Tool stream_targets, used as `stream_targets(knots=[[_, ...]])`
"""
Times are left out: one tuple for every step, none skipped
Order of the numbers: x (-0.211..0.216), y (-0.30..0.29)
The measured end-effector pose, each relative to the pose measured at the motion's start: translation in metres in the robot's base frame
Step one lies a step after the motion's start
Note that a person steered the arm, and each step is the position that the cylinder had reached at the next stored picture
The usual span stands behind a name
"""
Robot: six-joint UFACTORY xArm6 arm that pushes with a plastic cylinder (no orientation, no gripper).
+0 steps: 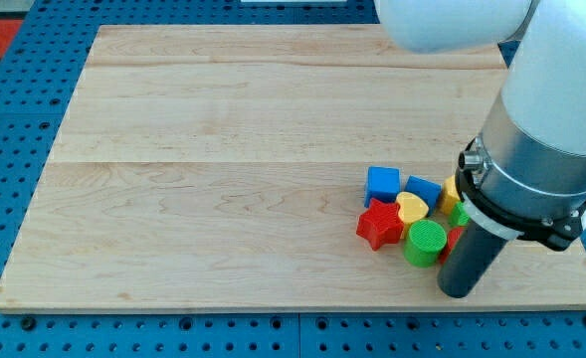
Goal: Slightly touch the green star yellow hexagon
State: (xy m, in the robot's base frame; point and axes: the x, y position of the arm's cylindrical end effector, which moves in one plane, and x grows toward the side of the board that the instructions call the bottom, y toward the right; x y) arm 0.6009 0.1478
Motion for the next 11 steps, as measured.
stream_targets(knots=[[0.004, 0.000], [-0.004, 0.062], [-0.034, 0.058], [-0.050, 0.038], [-0.051, 0.040], [-0.066, 0.072], [-0.103, 0.072], [-0.127, 0.067], [-0.132, 0.055], [-0.138, 0.035], [-0.155, 0.034]])
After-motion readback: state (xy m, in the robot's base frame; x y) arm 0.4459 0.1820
